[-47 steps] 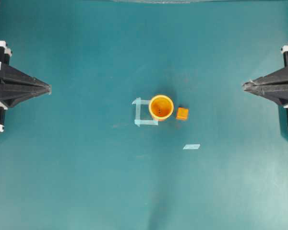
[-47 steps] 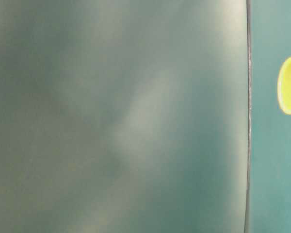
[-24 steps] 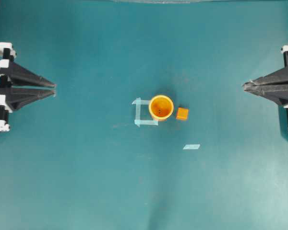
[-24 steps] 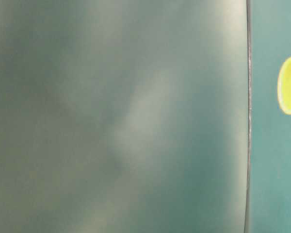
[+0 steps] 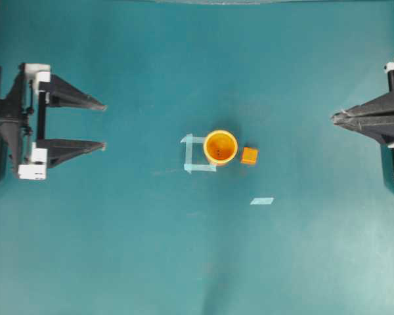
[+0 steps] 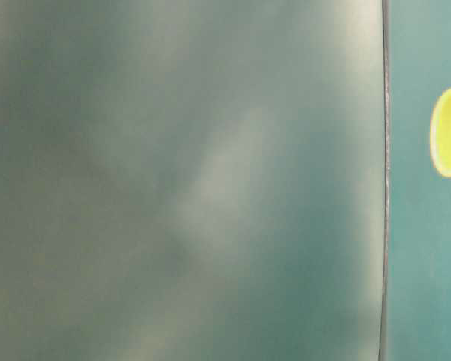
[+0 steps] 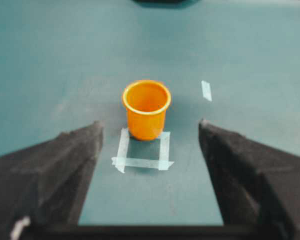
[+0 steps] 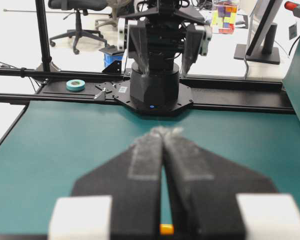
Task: Lift the orange cup with left arm.
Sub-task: 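Open the left gripper and move it toward the orange cup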
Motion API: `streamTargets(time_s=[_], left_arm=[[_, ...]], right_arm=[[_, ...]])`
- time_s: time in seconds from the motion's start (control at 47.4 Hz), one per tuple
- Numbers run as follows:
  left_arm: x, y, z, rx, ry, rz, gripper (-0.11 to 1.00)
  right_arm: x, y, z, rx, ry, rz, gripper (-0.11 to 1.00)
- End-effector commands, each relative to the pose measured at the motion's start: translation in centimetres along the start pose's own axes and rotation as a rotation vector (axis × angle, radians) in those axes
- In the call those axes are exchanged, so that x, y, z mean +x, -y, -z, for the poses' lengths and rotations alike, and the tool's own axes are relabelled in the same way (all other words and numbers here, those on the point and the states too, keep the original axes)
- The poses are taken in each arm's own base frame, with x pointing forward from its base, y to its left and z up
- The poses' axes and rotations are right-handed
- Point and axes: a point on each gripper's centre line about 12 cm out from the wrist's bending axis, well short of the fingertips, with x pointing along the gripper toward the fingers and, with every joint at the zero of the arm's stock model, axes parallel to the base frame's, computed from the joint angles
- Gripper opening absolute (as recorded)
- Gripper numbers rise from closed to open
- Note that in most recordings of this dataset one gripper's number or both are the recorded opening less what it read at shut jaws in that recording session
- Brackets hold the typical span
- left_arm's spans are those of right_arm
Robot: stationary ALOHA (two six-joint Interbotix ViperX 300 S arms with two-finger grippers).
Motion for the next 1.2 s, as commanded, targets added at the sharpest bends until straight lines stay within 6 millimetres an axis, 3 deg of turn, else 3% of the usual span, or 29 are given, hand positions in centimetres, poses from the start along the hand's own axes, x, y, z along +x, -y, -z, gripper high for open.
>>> streamTargets(time_s=[0.0, 0.422, 0.612, 1.034, 1.182], left_arm=[[1.2, -0.2, -0.9, -0.001, 0.009, -0.009, 0.77], [7.4, -0.4, 0.5, -0.005, -0.124, -0.011, 0.85], [10.1, -0.4, 2.6, -0.009, -0.207, -0.013, 0.86], [13.5, -0.3, 7.2, -0.054, -0.314, -0.016, 0.86], [14.9, -0.2, 8.0, -0.059, -0.311, -0.014, 0.86]], right_arm=[[0.2, 0.0, -1.1, -0.003, 0.029, -0.001, 0.0], [0.2, 0.0, -1.1, -0.003, 0.026, 0.0, 0.0], [0.2, 0.0, -1.0, -0.002, 0.015, 0.0, 0.0], [0.2, 0.0, -1.0, -0.002, 0.014, 0.0, 0.0], [0.2, 0.0, -0.9, -0.003, 0.012, 0.0, 0.0]])
